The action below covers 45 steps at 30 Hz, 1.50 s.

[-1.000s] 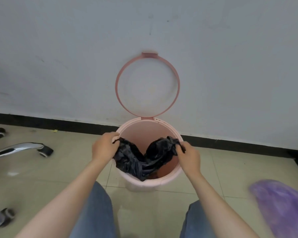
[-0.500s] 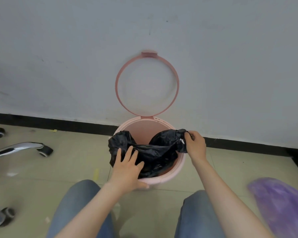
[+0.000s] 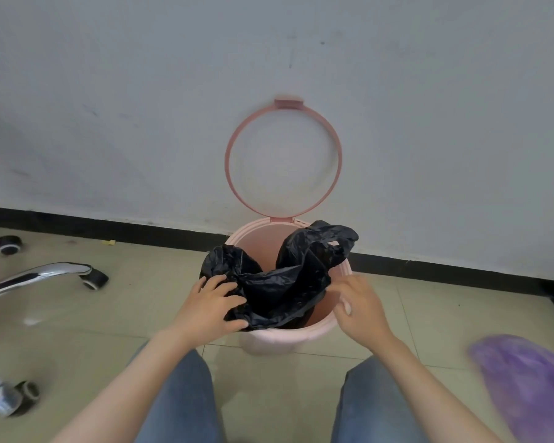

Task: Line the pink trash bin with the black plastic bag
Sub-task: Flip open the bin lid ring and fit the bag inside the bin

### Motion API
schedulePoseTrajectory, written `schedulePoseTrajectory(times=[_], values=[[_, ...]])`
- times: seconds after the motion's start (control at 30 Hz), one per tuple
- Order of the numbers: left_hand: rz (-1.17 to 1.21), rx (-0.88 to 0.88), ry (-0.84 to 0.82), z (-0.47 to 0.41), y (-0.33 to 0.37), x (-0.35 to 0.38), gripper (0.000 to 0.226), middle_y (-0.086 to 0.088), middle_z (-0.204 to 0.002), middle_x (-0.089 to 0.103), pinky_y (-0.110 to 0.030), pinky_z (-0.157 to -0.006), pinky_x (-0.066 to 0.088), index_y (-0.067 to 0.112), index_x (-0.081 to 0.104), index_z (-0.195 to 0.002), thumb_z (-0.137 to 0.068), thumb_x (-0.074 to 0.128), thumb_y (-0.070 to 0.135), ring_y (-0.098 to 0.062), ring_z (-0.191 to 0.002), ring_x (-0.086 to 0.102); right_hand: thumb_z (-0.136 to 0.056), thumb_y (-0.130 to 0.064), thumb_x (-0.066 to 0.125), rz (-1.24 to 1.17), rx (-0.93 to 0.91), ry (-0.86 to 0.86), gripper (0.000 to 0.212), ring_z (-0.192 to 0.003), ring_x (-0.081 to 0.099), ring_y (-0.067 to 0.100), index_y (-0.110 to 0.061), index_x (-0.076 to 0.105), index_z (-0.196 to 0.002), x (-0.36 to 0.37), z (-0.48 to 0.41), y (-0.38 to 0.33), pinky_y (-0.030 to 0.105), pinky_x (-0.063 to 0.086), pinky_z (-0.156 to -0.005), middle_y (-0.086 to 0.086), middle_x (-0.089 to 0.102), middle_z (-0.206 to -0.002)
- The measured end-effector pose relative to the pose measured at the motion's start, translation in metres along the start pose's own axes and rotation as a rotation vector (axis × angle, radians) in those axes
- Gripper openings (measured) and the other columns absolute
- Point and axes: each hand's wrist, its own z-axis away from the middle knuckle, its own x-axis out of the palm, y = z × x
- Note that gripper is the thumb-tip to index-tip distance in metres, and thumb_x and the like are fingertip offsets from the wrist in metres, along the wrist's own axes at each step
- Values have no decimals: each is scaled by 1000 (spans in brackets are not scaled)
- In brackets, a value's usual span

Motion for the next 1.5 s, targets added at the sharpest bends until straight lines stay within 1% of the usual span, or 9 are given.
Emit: schedulePoseTrajectory(times=[0.2,0.33,0.47,0.7,0.83,0.97,1.13,1.37,1.5], values=[[-220,102,2,12,20,14,67,-7,-108,72,-47,-106,9,25,70,-101,-69,28,66,-28,-109,63,-77,-13,61,233,9,-470,44,-124,46,27,-17,57,-121,15,-13,3,43,39,-98,2,61,-126],[-255,160,35,13,30,25,42,1,-95,76,-42,-111,-3,27,73,-93,-66,61,57,-20,-97,69,-51,-13,82,400,-62,-421,30,-79,67,29,-22,74,-79,28,-22,2,37,53,-66,-1,74,-78],[-144,199,113,9,21,28,36,13,-76,76,-36,-113,-5,34,73,-71,-39,91,34,-8,-78,71,-68,-5,69,289,-21,-401,10,-92,64,34,-13,72,-73,21,-25,-4,41,49,-81,6,74,-85],[-104,211,355,-2,-8,10,27,9,-70,76,-28,-113,-1,25,75,-65,-45,90,14,-10,-74,72,-75,-32,41,485,-235,-224,24,-59,66,17,-17,58,-67,-6,-4,7,29,43,-85,-1,67,-55],[-97,176,419,-1,-15,15,20,9,-69,76,-29,-115,-5,21,75,-67,-52,83,11,-10,-75,72,-54,-7,71,530,-247,-106,39,-59,68,24,-14,48,-85,3,12,25,30,34,-76,5,71,-60],[-41,102,546,2,-26,26,14,1,-71,77,-24,-115,-2,13,75,-67,-64,65,4,-14,-74,73,-65,-5,43,546,-163,26,24,-52,62,28,-12,54,-85,7,21,32,31,33,-65,4,65,-55],[77,172,558,7,-20,30,36,-6,-77,77,-30,-76,58,7,75,-72,-72,39,9,-22,-74,73,-75,-13,41,442,-237,74,32,-70,58,26,-13,48,-106,8,18,20,31,49,-51,8,69,-74],[141,143,661,15,-29,25,35,-9,-82,76,-35,-66,59,4,74,-76,-76,39,8,-25,-77,72,-72,-17,40,564,-434,-66,54,-125,36,28,-20,44,-126,-7,-29,10,42,31,-100,9,56,-133],[128,170,688,24,-36,25,36,-10,-80,76,-34,-60,60,3,74,-77,-75,38,5,-24,-72,72,-85,-22,53,718,-69,-470,58,-138,25,28,-25,30,-138,-16,-73,10,55,17,-111,7,37,-147]])
